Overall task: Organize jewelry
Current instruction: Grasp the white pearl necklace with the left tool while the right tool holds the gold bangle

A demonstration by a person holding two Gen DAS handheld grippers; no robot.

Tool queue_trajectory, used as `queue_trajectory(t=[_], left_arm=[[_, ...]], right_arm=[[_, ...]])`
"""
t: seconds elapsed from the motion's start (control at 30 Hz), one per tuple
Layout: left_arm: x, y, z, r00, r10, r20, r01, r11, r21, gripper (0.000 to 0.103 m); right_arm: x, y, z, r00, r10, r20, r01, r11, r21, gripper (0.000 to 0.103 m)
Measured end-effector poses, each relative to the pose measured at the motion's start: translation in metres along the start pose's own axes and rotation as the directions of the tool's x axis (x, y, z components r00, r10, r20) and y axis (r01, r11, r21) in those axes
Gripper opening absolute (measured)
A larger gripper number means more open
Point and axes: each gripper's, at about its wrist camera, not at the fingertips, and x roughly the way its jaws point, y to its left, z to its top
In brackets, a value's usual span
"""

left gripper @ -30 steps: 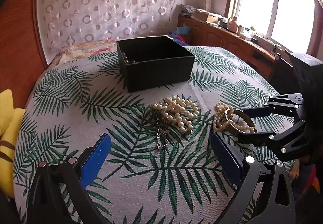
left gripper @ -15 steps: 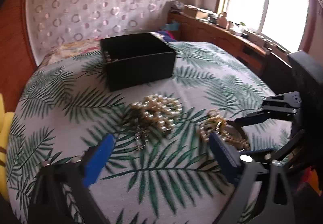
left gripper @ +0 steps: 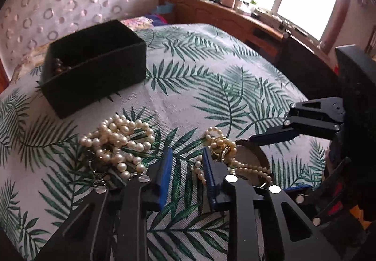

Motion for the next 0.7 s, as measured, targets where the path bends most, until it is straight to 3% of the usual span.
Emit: queue_trajectory(t=[0.33, 0.6, 0.67, 0.7], left_arm=[[-0.001, -0.004, 0.004, 0.998, -0.058, -0.006, 0.058, 0.998, 0.013, 0.022], [0.009, -0.017, 0.008, 0.999, -0.026, -0.029, 0.029, 0.997, 0.077, 0.022], [0.01, -0.017, 0.009, 0.999, -0.033, -0.027, 0.036, 0.995, 0.091, 0.018], [0.01, -0.018, 0.009, 0.998, -0.054, -0.028, 0.056, 0.993, 0.099, 0.009]], right_arm=[[-0.004, -0.002, -0.004, 1.0, -0.016, -0.001, 0.016, 1.0, 0.009, 0.061], [-0.007, -0.004, -0.004, 1.0, -0.014, 0.012, 0.013, 1.0, 0.02, 0.063], [-0.006, -0.003, -0.005, 1.0, -0.013, 0.015, 0.012, 1.0, 0.022, 0.063], [-0.006, -0.003, -0.005, 1.0, -0.011, 0.015, 0.011, 1.0, 0.022, 0.063]])
